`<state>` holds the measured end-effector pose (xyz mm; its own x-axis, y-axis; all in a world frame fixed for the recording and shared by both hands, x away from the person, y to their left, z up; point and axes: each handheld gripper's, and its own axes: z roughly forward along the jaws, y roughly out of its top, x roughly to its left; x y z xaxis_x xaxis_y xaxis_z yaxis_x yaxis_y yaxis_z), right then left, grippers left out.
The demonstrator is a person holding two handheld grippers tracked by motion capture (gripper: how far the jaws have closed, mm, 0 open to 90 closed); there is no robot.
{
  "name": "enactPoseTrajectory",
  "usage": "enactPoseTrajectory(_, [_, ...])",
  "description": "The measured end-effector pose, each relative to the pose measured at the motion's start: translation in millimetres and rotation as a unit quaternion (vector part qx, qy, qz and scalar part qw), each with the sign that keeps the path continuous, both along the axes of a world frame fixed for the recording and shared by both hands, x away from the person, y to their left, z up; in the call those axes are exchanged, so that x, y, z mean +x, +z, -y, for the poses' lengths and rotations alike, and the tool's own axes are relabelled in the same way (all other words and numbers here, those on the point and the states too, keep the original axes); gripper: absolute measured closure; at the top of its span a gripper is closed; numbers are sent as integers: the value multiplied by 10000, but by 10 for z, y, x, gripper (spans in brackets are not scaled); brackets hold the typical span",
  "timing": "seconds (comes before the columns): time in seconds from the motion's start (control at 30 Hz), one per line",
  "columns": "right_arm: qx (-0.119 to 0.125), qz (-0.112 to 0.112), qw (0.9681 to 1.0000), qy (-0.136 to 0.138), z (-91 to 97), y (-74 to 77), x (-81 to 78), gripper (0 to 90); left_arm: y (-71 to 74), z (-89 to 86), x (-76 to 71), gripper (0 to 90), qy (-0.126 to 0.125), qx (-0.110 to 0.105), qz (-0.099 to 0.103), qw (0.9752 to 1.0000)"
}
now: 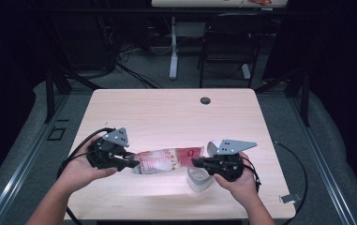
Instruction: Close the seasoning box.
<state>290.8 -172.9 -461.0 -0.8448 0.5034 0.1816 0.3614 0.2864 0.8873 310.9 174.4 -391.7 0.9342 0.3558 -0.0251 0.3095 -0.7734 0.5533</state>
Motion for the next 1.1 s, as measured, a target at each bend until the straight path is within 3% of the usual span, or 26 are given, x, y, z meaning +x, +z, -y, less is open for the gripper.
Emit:
enactPoseTrajectory(0.57, [-127,-17,9999,16,-23,-34,-4,893,136,64,31,747,-99,332,-17,9994])
enactPoseTrajectory(1.1, [-186,-35,9998,-6,-18,-52,1,891,265,122,44,751,-169,418,10,9990])
